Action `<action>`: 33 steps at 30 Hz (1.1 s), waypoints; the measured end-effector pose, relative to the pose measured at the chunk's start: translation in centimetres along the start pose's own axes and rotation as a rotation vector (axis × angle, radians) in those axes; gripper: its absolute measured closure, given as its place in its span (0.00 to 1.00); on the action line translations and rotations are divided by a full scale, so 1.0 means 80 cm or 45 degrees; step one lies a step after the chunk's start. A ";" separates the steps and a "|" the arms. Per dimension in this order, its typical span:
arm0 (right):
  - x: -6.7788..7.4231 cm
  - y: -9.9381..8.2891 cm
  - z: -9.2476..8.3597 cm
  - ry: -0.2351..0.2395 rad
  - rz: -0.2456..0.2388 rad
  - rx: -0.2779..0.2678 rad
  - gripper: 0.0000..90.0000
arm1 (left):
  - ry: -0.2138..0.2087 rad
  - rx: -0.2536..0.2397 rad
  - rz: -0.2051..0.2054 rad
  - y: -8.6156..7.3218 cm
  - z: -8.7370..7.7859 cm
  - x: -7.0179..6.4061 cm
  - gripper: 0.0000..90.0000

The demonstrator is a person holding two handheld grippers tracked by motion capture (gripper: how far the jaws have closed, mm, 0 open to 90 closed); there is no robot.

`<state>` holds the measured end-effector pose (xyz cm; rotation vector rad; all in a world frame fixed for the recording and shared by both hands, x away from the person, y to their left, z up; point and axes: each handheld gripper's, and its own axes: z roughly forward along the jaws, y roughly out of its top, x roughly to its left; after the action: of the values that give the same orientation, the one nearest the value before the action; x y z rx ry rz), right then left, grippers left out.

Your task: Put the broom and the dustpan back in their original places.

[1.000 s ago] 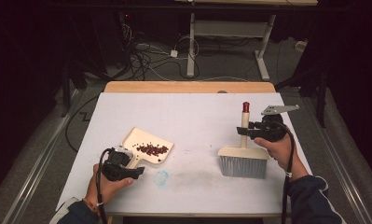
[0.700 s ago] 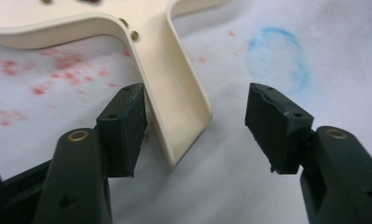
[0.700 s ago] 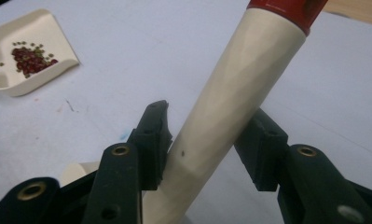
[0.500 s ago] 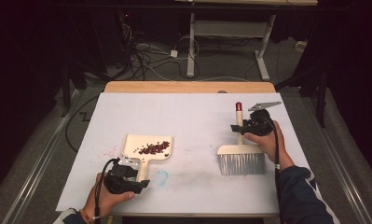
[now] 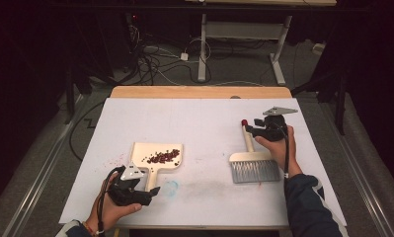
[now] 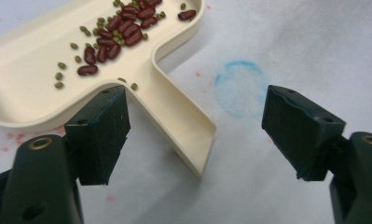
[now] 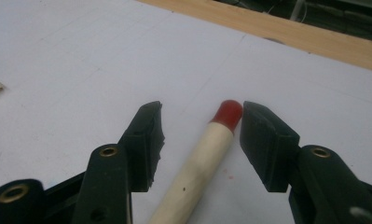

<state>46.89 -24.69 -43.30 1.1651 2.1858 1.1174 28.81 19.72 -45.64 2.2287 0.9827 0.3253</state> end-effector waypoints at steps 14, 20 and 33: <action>0.025 0.005 -0.032 -0.067 -0.053 -0.173 0.45 | 0.089 -0.165 0.133 -0.004 0.006 0.010 0.24; 0.038 0.009 -0.051 -0.062 -0.098 -0.210 0.41 | 0.142 -0.199 0.162 -0.005 0.004 0.005 0.24; 0.076 0.008 -0.090 -0.001 -0.210 -0.277 0.39 | 0.164 -0.232 0.194 -0.005 0.001 0.001 0.24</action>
<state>39.01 -22.71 -38.53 0.8757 2.0565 1.2452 28.68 19.94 -45.96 2.1407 0.8147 0.6090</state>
